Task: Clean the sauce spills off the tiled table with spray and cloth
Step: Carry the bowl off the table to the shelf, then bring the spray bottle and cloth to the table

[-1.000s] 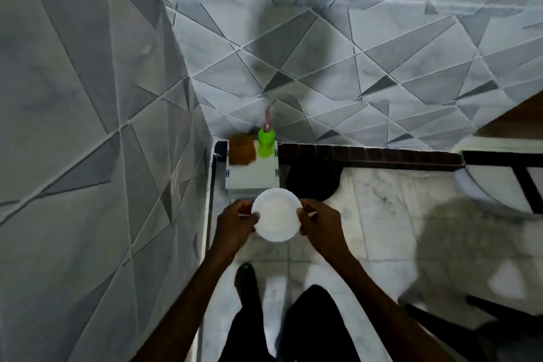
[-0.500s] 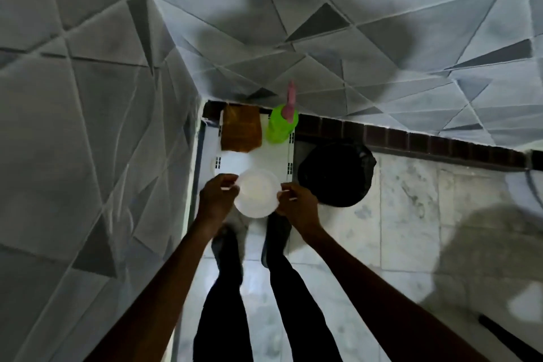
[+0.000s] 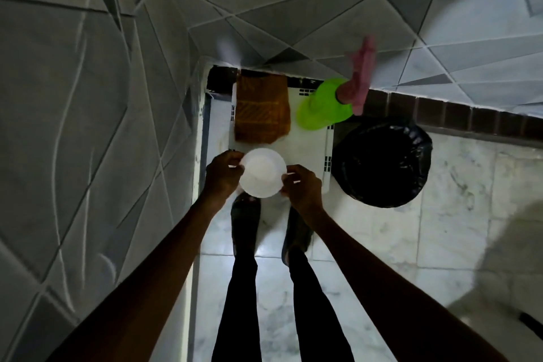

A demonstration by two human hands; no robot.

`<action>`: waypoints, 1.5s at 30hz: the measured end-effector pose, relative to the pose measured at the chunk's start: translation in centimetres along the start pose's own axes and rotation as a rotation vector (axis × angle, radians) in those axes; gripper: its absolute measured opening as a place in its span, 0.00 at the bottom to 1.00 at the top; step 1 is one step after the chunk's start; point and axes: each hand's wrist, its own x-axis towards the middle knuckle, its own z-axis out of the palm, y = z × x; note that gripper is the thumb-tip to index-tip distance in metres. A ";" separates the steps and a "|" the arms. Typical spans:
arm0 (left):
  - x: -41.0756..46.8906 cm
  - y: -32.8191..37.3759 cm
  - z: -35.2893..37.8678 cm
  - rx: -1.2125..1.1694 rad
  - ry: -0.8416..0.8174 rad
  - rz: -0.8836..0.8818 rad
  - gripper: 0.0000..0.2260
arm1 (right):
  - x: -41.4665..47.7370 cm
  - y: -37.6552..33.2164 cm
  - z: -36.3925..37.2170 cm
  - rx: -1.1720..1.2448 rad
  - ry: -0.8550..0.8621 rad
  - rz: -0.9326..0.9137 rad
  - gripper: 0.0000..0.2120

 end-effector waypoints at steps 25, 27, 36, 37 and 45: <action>12.1 5.4 1.0 0.129 0.131 0.049 0.40 | 3.2 -10.0 -9.5 0.283 0.429 -0.458 0.44; 13.5 4.7 1.9 0.161 0.171 0.020 0.41 | 3.8 -10.8 -9.6 0.348 0.414 -0.498 0.43; 11.8 6.9 1.7 0.174 0.119 0.023 0.28 | 5.8 -12.4 -10.2 0.434 0.376 -0.662 0.27; 11.3 7.3 1.6 0.073 0.108 0.023 0.26 | 5.7 -12.3 -10.4 0.477 0.331 -0.671 0.25; 2.7 14.1 -2.1 -0.717 -0.226 -0.133 0.06 | 0.5 -14.8 -13.8 0.601 0.211 -0.657 0.20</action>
